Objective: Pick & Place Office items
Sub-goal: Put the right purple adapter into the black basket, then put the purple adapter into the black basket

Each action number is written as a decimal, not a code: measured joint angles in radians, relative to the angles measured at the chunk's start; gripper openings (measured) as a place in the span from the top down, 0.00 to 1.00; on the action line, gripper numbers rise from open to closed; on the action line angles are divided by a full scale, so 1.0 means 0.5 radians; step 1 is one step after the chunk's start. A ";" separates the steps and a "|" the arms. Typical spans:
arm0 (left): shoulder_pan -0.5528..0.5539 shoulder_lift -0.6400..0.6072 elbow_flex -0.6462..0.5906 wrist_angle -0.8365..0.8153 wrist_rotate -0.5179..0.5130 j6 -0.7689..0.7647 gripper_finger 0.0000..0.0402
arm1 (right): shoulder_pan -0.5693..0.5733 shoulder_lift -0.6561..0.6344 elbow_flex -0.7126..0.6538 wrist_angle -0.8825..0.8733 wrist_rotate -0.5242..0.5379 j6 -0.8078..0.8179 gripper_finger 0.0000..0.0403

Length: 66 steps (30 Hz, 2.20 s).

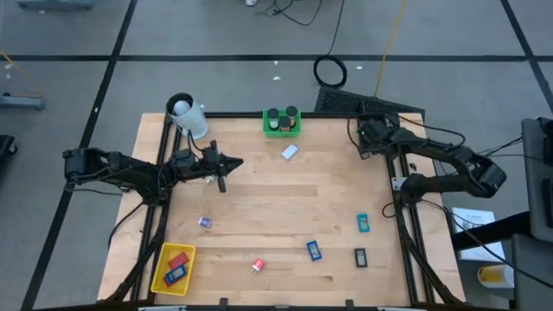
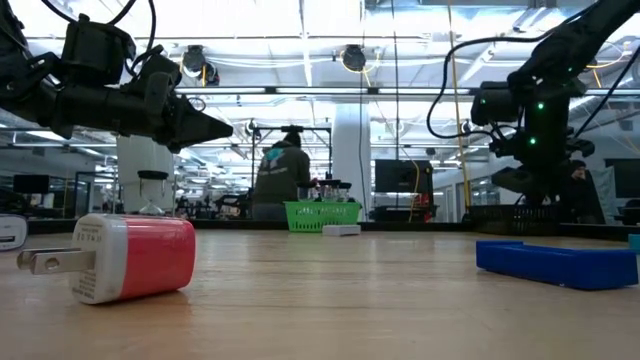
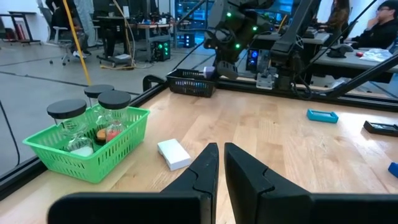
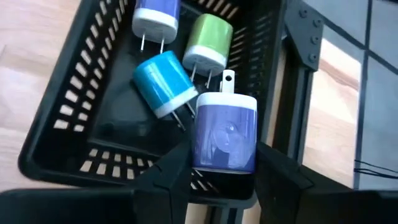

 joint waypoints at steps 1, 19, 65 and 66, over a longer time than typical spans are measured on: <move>0.000 0.000 0.000 0.000 0.000 0.000 0.91 | 0.001 0.000 0.000 0.000 0.000 0.000 0.67; 0.000 0.000 0.000 0.002 -0.001 0.005 0.91 | 0.032 -0.030 0.000 0.040 0.073 0.053 0.46; -0.531 0.134 1.049 -1.560 -0.341 -0.524 0.98 | 0.975 -0.697 -1.072 3.069 -0.449 -0.855 1.00; -0.529 0.136 1.049 -1.575 -0.336 -0.523 0.98 | 0.975 -0.697 -1.070 3.080 -0.449 -0.843 1.00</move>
